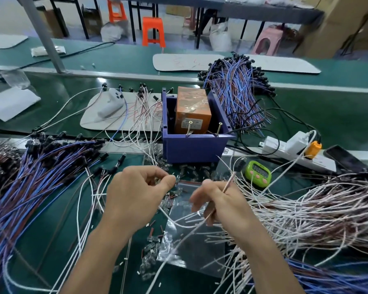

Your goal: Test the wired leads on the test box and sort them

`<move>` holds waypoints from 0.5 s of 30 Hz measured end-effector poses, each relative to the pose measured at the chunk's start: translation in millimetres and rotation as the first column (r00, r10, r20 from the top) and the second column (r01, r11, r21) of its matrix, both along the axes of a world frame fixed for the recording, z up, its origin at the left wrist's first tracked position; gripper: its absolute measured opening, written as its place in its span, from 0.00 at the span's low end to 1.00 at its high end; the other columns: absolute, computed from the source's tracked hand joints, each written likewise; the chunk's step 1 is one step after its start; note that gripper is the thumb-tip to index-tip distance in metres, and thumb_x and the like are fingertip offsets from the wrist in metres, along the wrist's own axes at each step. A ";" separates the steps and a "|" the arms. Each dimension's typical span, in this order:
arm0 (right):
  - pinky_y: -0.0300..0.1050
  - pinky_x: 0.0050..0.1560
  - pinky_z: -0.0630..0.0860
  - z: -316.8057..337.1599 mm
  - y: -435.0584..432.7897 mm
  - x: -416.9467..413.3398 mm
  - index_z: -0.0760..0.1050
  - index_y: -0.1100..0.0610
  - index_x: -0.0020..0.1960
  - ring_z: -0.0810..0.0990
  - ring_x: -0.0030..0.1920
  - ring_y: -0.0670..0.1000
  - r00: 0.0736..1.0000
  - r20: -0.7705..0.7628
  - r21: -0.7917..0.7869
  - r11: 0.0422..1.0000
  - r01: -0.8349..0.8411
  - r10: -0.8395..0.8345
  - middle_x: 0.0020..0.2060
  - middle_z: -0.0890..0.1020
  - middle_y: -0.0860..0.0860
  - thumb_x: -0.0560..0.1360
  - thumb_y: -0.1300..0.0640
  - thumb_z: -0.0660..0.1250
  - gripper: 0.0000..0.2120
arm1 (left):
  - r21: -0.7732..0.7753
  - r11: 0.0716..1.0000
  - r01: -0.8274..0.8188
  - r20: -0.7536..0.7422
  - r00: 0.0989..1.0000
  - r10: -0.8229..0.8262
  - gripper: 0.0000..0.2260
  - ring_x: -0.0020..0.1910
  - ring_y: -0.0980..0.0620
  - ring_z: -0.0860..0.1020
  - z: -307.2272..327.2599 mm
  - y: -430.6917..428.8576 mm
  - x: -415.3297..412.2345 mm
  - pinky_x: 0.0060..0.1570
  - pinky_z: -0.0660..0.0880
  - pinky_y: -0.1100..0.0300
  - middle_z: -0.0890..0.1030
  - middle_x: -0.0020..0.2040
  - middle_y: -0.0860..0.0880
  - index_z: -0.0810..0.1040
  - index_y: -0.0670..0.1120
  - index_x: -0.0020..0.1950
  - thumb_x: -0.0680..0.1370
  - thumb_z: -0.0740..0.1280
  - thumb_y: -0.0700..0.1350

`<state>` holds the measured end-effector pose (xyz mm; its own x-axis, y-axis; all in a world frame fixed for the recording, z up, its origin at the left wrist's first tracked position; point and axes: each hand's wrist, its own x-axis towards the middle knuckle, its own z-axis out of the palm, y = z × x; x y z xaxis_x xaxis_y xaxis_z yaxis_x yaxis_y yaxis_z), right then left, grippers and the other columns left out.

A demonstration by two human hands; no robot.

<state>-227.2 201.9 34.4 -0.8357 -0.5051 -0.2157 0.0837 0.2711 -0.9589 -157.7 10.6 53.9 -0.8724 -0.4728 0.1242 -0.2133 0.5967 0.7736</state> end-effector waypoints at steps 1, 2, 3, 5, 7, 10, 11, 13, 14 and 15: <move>0.39 0.25 0.71 0.2 4.7 -1.5 0.84 0.55 0.40 0.77 0.26 0.50 0.996 0.091 -0.094 0.995 0.024 -0.016 0.35 0.85 0.57 0.84 0.44 0.58 0.24 | -0.043 0.999 0.033 0.059 0.998 -0.031 0.08 0.26 0.60 0.75 2.8 -8.2 2.6 0.31 0.68 0.62 0.79 0.25 0.60 0.85 0.61 0.35 0.73 0.75 0.60; 0.39 0.21 0.69 0.1 10.3 -3.3 0.83 0.55 0.39 0.75 0.24 0.51 0.985 0.164 -0.171 0.982 0.076 -0.048 0.34 0.84 0.59 0.82 0.42 0.58 0.25 | -0.046 0.997 0.066 0.117 0.991 -0.060 0.09 0.24 0.58 0.73 4.4 -19.5 5.1 0.31 0.67 0.62 0.78 0.24 0.59 0.85 0.60 0.35 0.72 0.74 0.61; 0.39 0.19 0.66 -0.2 16.4 -5.7 0.83 0.56 0.38 0.73 0.21 0.51 0.973 0.214 -0.215 0.967 0.137 -0.090 0.32 0.82 0.60 0.80 0.41 0.60 0.24 | -0.003 0.995 0.103 0.166 0.981 -0.101 0.10 0.22 0.57 0.69 4.8 -33.1 8.2 0.30 0.66 0.62 0.76 0.23 0.57 0.86 0.58 0.35 0.72 0.75 0.62; 0.39 0.20 0.65 -1.4 26.8 -10.9 0.83 0.55 0.36 0.70 0.20 0.50 0.947 0.275 -0.245 0.941 0.235 -0.165 0.27 0.79 0.59 0.77 0.40 0.62 0.23 | 0.193 0.968 0.158 0.194 0.961 -0.196 0.18 0.26 0.54 0.65 3.3 -64.4 16.9 0.29 0.64 0.61 0.73 0.25 0.51 0.87 0.50 0.38 0.68 0.76 0.65; 0.40 0.22 0.67 -2.7 33.7 -14.7 0.83 0.55 0.34 0.70 0.20 0.50 0.923 0.319 -0.245 0.922 0.300 -0.216 0.24 0.76 0.57 0.77 0.40 0.63 0.22 | 0.374 0.910 0.178 0.193 0.945 -0.264 0.27 0.30 0.50 0.68 5.6 -87.2 29.5 0.31 0.65 0.60 0.75 0.28 0.46 0.87 0.45 0.42 0.63 0.78 0.69; 0.37 0.18 0.67 -3.6 37.9 -14.8 0.83 0.59 0.36 0.70 0.18 0.49 0.873 0.448 -0.323 0.875 0.362 -0.196 0.24 0.75 0.57 0.78 0.44 0.65 0.21 | 0.497 0.854 0.154 0.182 0.943 -0.277 0.36 0.32 0.51 0.77 -0.6 -107.7 43.5 0.32 0.72 0.64 0.84 0.35 0.40 0.89 0.45 0.46 0.51 0.82 0.71; 0.36 0.17 0.65 -4.2 38.6 -14.2 0.83 0.61 0.38 0.69 0.17 0.48 0.851 0.499 -0.378 0.842 0.385 -0.165 0.25 0.75 0.58 0.78 0.46 0.65 0.20 | 0.509 0.853 0.115 0.158 0.962 -0.224 0.35 0.32 0.53 0.78 -4.8 -111.7 46.0 0.31 0.73 0.67 0.85 0.36 0.39 0.89 0.46 0.46 0.50 0.83 0.68; 0.36 0.17 0.62 -6.9 38.8 -13.9 0.83 0.63 0.41 0.66 0.16 0.46 0.811 0.574 -0.460 0.773 0.437 -0.117 0.26 0.76 0.57 0.79 0.49 0.66 0.19 | 0.529 0.849 0.001 0.067 0.997 -0.043 0.27 0.31 0.56 0.79 -17.5 -119.0 47.8 0.31 0.75 0.70 0.86 0.36 0.41 0.89 0.46 0.46 0.53 0.84 0.58; 0.36 0.17 0.62 -8.3 37.9 -14.4 0.83 0.64 0.42 0.65 0.16 0.45 0.789 0.604 -0.481 0.738 0.473 -0.112 0.27 0.76 0.57 0.79 0.50 0.65 0.18 | 0.580 0.813 -0.050 0.022 0.999 0.045 0.24 0.30 0.58 0.79 -20.9 -120.2 47.1 0.31 0.76 0.70 0.86 0.36 0.43 0.88 0.44 0.48 0.56 0.83 0.53; 0.35 0.18 0.63 -9.6 36.3 -15.4 0.83 0.65 0.42 0.65 0.17 0.45 0.768 0.629 -0.488 0.707 0.512 -0.122 0.26 0.76 0.57 0.79 0.52 0.66 0.18 | 0.642 0.763 -0.078 -0.034 0.991 0.129 0.24 0.29 0.60 0.80 -21.7 -119.2 47.9 0.33 0.78 0.71 0.87 0.36 0.46 0.87 0.42 0.50 0.58 0.83 0.51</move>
